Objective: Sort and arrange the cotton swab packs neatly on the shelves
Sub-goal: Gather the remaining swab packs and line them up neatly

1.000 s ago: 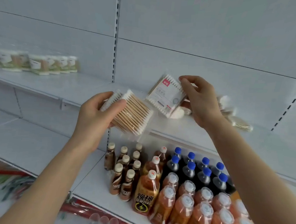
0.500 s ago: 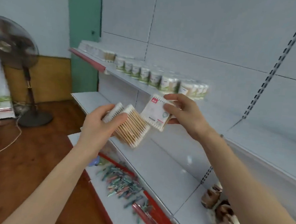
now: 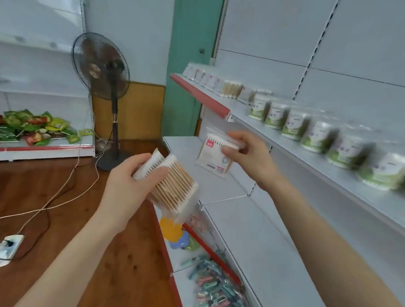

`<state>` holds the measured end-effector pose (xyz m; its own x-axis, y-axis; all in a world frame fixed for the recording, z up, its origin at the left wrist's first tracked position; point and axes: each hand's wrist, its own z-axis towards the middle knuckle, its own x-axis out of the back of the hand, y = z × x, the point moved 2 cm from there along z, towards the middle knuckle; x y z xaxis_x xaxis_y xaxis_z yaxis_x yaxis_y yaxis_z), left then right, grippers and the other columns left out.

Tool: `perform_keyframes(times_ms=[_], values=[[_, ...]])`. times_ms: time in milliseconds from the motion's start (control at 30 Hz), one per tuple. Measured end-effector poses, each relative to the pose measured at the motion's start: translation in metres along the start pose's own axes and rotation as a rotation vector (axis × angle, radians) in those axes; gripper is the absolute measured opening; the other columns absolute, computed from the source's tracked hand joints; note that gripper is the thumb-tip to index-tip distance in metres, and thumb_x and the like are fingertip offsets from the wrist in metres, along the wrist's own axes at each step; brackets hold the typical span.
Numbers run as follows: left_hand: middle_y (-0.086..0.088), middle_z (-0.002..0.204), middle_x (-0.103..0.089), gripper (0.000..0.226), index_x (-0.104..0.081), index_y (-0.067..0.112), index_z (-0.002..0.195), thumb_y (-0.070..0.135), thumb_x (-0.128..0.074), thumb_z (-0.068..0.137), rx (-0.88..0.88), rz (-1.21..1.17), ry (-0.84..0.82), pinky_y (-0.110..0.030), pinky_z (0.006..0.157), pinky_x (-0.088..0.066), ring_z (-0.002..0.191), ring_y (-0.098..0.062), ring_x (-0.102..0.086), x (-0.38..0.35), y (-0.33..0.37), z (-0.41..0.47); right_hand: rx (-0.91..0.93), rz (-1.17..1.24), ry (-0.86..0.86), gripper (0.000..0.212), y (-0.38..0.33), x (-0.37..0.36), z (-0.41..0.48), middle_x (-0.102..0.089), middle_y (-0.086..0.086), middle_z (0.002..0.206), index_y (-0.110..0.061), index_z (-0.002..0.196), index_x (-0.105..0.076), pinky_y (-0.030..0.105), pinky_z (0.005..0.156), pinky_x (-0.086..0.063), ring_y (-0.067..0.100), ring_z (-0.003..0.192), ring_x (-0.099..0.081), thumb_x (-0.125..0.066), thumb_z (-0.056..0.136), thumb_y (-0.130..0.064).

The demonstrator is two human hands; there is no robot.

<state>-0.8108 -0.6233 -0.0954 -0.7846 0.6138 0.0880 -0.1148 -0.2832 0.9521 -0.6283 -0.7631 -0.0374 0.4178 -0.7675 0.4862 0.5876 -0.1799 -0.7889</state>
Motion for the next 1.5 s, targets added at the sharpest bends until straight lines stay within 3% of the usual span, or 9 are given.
perform_keyframes(times_ms=[133,233,467,633,767,933,1100,1233,1500], values=[[-0.001,0.112,-0.062,0.048,-0.054,0.016,0.129,0.027,-0.064,0.083,0.001,0.027,0.02,-0.035,0.079,-0.055,0.101,-0.017,-0.06,-0.007,-0.016,0.091,0.042,0.018,0.01,0.029,0.017,-0.02,0.091,-0.056,-0.01,0.091,-0.007,0.115,-0.058,0.014,0.068,-0.046,0.004,0.075,-0.052,-0.062,0.086,-0.007],[0.0,0.111,-0.062,0.047,-0.055,0.017,0.128,0.029,-0.064,0.084,-0.041,0.021,0.026,-0.033,0.078,-0.056,0.1,-0.015,-0.061,-0.016,-0.016,0.157,0.064,0.031,0.075,0.021,0.025,-0.025,0.158,-0.06,-0.002,0.092,-0.007,0.107,-0.06,0.016,0.063,-0.045,0.004,0.073,-0.054,-0.062,0.086,-0.006],[0.005,0.106,-0.063,0.041,-0.056,0.018,0.124,0.025,-0.064,0.084,-0.064,-0.058,0.029,-0.034,0.078,-0.056,0.098,-0.014,-0.062,-0.031,-0.039,0.274,0.044,0.002,0.151,0.014,0.052,-0.05,0.274,-0.056,-0.013,0.079,-0.015,0.097,-0.059,0.005,0.054,-0.041,-0.001,0.065,-0.051,-0.061,0.086,-0.006],[0.008,0.105,-0.062,0.038,-0.056,0.02,0.123,0.025,-0.062,0.085,-0.105,-0.111,-0.074,-0.023,0.073,-0.054,0.095,-0.01,-0.061,-0.052,-0.065,0.356,0.044,-0.037,0.249,0.011,0.072,-0.055,0.327,-0.056,-0.01,0.08,-0.012,0.094,-0.058,0.009,0.056,-0.043,0.003,0.067,-0.052,-0.062,0.086,-0.005],[0.004,0.109,-0.063,0.038,-0.057,0.019,0.121,0.025,-0.063,0.084,-0.112,-0.182,-0.255,-0.031,0.078,-0.056,0.099,-0.012,-0.061,-0.081,-0.08,0.433,-0.032,-0.161,0.385,0.015,0.09,-0.049,0.366,-0.062,0.0,0.087,-0.014,0.095,-0.058,0.031,0.073,-0.048,0.015,0.08,-0.058,-0.067,0.084,-0.014],[0.008,0.1,-0.066,0.026,-0.061,0.025,0.108,0.021,-0.066,0.083,-0.1,-0.291,-0.5,-0.025,0.072,-0.055,0.089,-0.006,-0.064,-0.118,-0.083,0.513,-0.151,-0.315,0.661,0.021,0.099,-0.019,0.393,-0.059,0.002,0.093,-0.007,0.102,-0.059,0.017,0.067,-0.043,0.016,0.083,-0.055,-0.067,0.083,-0.012],[0.025,0.076,-0.067,0.022,-0.06,0.037,0.087,0.018,-0.067,0.082,-0.076,-0.41,-0.679,-0.019,0.064,-0.054,0.073,0.005,-0.064,-0.152,-0.09,0.545,-0.328,-0.497,0.832,0.026,0.109,0.016,0.396,-0.058,0.006,0.102,-0.006,0.108,-0.057,0.027,0.071,-0.041,0.02,0.086,-0.056,-0.065,0.086,-0.017],[0.017,0.084,-0.069,0.022,-0.062,0.035,0.093,0.02,-0.07,0.079,-0.049,-0.469,-0.769,-0.019,0.063,-0.053,0.078,0.002,-0.065,-0.173,-0.093,0.559,-0.457,-0.647,0.835,0.033,0.124,0.029,0.407,-0.058,0.007,0.115,-0.005,0.118,-0.055,0.025,0.077,-0.038,0.015,0.092,-0.051,-0.061,0.089,-0.019],[0.009,0.093,-0.07,0.031,-0.065,0.03,0.096,0.034,-0.071,0.066,-0.059,-0.527,-0.798,-0.04,0.075,-0.055,0.088,-0.011,-0.065,-0.193,-0.09,0.58,-0.54,-0.801,0.697,0.03,0.147,0.039,0.449,-0.053,0.018,0.12,-0.003,0.114,-0.057,0.026,0.074,-0.037,0.028,0.105,-0.053,-0.061,0.088,-0.016]])
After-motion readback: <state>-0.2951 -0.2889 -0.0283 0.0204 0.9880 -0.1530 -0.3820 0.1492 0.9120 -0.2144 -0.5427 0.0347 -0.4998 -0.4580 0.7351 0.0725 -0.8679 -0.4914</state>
